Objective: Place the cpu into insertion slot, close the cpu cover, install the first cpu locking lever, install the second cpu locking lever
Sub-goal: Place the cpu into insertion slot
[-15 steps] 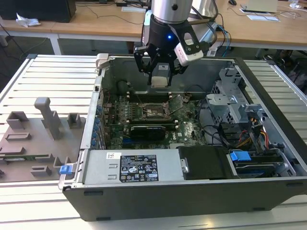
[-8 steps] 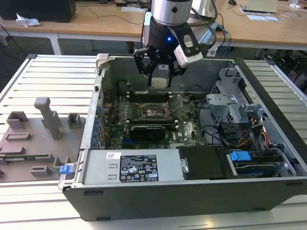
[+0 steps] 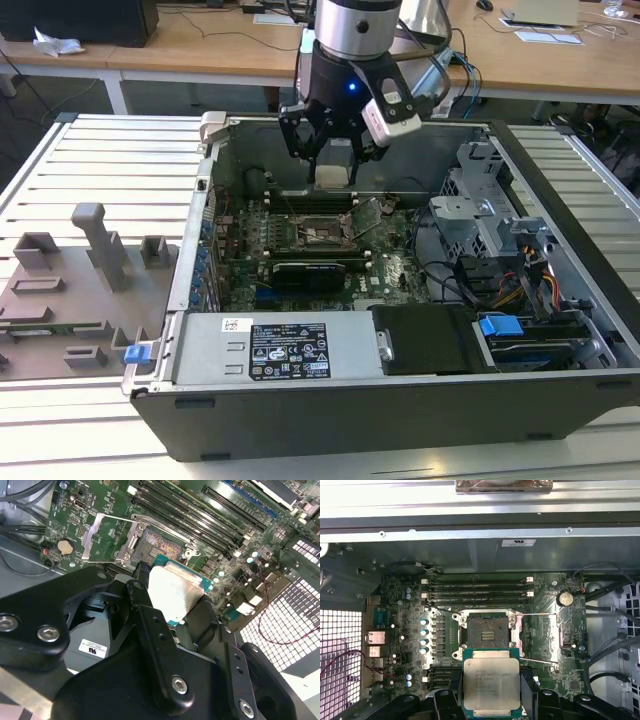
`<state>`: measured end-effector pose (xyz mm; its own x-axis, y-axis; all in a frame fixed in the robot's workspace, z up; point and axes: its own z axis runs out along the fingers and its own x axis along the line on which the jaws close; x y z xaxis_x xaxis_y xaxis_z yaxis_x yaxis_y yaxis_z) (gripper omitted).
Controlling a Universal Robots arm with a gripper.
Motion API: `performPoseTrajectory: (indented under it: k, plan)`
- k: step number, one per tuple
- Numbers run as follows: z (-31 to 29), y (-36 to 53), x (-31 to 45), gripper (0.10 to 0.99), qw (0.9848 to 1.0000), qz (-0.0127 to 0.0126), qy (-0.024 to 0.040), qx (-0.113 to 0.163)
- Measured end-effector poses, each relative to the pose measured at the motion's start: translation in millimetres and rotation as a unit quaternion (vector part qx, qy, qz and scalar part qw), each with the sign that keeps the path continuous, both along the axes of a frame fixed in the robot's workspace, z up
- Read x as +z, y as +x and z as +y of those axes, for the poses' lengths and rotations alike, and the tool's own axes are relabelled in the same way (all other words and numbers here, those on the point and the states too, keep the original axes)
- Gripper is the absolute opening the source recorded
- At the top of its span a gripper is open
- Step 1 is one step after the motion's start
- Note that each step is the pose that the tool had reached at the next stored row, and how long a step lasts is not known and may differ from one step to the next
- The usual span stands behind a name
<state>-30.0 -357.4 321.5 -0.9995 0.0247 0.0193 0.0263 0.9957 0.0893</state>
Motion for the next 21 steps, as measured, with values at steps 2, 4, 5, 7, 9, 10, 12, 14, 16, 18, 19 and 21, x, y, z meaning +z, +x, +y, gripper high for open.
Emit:
performPoseTrajectory:
  k: [2,4,5,7,9,10,12,14,16,18,19,21]
  plan:
    - [0.0,0.0,-1.6,0.545,1.0,0.0,0.0,0.0]
    - [0.0,0.0,-3.1,0.545,1.0,0.0,0.0,0.0]
    - [0.0,0.0,-4.1,0.545,1.0,0.0,0.0,0.0]
    - [0.0,0.0,-5.7,0.545,1.0,0.0,0.0,0.0]
    - [0.0,0.0,-7.4,0.545,1.0,0.0,0.0,0.0]
    - [0.0,0.0,-8.5,0.545,1.0,0.0,0.0,0.0]
    - [0.0,0.0,-11.5,0.545,1.0,0.0,0.0,0.0]
    - [0.0,0.0,-12.8,0.545,1.0,0.0,0.0,0.0]
    - [0.0,0.0,-15.8,0.545,1.0,0.0,0.0,0.0]
    - [0.0,0.0,-18.4,0.545,1.0,0.0,0.0,0.0]
    - [0.0,0.0,-19.1,0.545,1.0,0.0,0.0,0.0]
    - [0.0,0.0,-20.6,0.545,1.0,0.0,0.0,0.0]
